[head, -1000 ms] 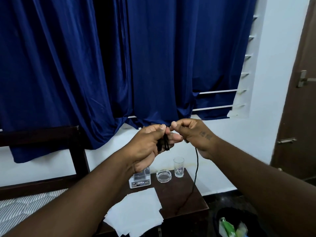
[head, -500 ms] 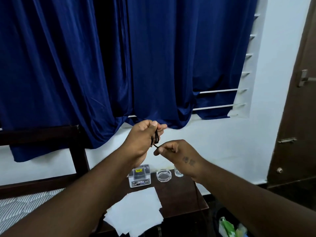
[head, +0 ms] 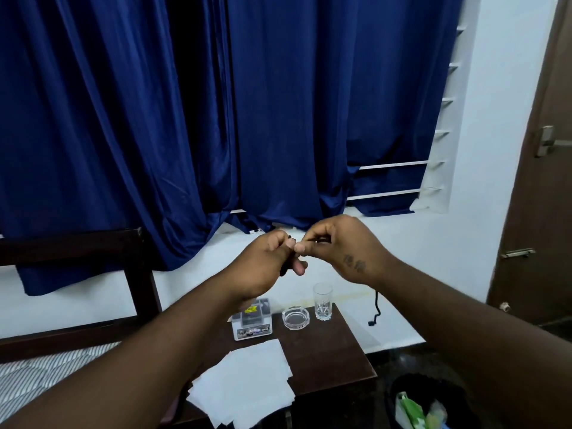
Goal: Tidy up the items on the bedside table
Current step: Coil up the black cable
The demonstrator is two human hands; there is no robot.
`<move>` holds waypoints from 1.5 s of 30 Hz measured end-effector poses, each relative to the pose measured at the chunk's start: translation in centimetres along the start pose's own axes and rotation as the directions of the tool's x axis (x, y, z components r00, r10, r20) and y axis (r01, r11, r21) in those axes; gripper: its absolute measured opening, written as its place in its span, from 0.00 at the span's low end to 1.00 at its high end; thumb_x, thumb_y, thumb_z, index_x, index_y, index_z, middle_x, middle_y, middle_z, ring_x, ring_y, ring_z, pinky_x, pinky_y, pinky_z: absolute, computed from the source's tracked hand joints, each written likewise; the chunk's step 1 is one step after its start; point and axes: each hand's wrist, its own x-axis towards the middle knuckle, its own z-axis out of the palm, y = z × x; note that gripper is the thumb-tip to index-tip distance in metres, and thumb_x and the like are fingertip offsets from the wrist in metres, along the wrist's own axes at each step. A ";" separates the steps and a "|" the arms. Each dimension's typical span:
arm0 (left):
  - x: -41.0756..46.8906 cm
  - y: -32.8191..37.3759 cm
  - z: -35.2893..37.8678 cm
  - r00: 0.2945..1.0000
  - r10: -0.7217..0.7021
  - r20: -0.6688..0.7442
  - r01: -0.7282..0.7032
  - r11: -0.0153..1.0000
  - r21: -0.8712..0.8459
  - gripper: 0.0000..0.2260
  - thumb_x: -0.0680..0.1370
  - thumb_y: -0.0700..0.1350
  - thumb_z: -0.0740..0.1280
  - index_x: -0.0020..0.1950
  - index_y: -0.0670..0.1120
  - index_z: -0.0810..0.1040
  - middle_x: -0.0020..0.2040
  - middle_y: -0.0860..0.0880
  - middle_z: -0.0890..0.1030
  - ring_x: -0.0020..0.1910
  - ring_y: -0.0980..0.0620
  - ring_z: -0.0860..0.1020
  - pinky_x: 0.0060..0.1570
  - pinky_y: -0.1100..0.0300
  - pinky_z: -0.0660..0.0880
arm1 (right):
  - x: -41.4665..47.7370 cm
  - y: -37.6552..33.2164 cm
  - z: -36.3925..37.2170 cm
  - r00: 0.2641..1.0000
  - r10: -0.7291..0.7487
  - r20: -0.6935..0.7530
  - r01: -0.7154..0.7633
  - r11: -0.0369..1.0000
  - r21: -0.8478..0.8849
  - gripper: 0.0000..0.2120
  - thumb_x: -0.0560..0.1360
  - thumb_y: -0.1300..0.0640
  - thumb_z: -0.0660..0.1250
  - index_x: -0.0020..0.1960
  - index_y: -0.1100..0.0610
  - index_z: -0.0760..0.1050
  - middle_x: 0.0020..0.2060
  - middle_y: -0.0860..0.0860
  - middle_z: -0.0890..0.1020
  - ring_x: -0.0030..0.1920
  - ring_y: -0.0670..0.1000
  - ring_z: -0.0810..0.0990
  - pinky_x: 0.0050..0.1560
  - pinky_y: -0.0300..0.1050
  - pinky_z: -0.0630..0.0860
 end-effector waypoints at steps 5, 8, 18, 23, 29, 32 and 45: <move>-0.4 1.0 -0.5 0.994 -0.030 0.108 0.045 0.989 -0.141 0.13 0.88 0.45 0.54 0.48 0.43 0.74 0.36 0.44 0.78 0.56 0.41 0.85 0.47 0.54 0.66 | 0.8 0.5 -1.0 0.999 -0.009 -0.052 0.015 0.993 0.119 0.10 0.69 0.49 0.79 0.39 0.55 0.84 0.34 0.52 0.84 0.32 0.46 0.77 0.36 0.42 0.72; -0.8 1.0 -0.8 0.987 -0.034 0.155 0.073 0.964 -0.254 0.13 0.87 0.45 0.56 0.50 0.42 0.76 0.36 0.45 0.76 0.59 0.37 0.83 0.56 0.48 0.67 | 1.0 0.8 -1.7 0.997 -0.026 -0.070 0.041 0.972 0.231 0.09 0.69 0.54 0.79 0.40 0.60 0.85 0.34 0.54 0.85 0.33 0.42 0.78 0.37 0.34 0.73; -1.2 3.4 0.5 0.986 0.115 0.117 -0.011 0.761 -0.649 0.11 0.86 0.44 0.57 0.48 0.42 0.73 0.64 0.34 0.81 0.65 0.39 0.80 0.69 0.45 0.75 | -0.5 2.8 1.5 0.983 0.162 -0.084 -0.090 0.832 0.547 0.08 0.81 0.68 0.63 0.47 0.67 0.80 0.22 0.41 0.73 0.23 0.38 0.68 0.30 0.32 0.66; -0.5 2.8 1.2 0.995 0.084 -0.054 -0.098 0.730 -0.676 0.12 0.86 0.43 0.57 0.49 0.41 0.76 0.63 0.37 0.83 0.65 0.42 0.81 0.72 0.45 0.72 | -1.6 3.5 4.0 0.994 0.110 -0.022 -0.091 0.906 0.413 0.15 0.81 0.54 0.66 0.37 0.49 0.82 0.25 0.43 0.64 0.28 0.43 0.60 0.30 0.38 0.58; 0.5 0.9 0.8 0.970 0.132 -0.203 -0.206 0.891 -0.405 0.11 0.86 0.43 0.58 0.47 0.41 0.75 0.60 0.40 0.84 0.68 0.51 0.79 0.74 0.47 0.68 | -2.2 2.9 4.8 0.995 0.080 0.067 -0.094 0.966 0.240 0.11 0.82 0.52 0.64 0.49 0.53 0.85 0.25 0.41 0.75 0.28 0.43 0.68 0.33 0.36 0.65; 0.4 0.0 0.5 0.965 0.181 -0.189 -0.215 0.960 -0.178 0.13 0.87 0.43 0.57 0.43 0.44 0.73 0.55 0.44 0.86 0.65 0.57 0.79 0.64 0.54 0.70 | -2.1 2.4 3.9 0.994 0.064 0.092 -0.069 0.996 0.052 0.11 0.82 0.51 0.64 0.49 0.51 0.85 0.35 0.44 0.82 0.33 0.41 0.75 0.37 0.36 0.68; -0.1 0.3 0.4 0.972 0.188 -0.143 -0.145 0.953 0.266 0.15 0.86 0.46 0.58 0.39 0.51 0.70 0.32 0.59 0.80 0.31 0.57 0.67 0.35 0.54 0.67 | -0.4 0.6 0.7 0.999 -0.040 0.037 0.045 0.991 -0.127 0.15 0.79 0.45 0.67 0.38 0.52 0.81 0.33 0.44 0.81 0.35 0.43 0.76 0.36 0.38 0.68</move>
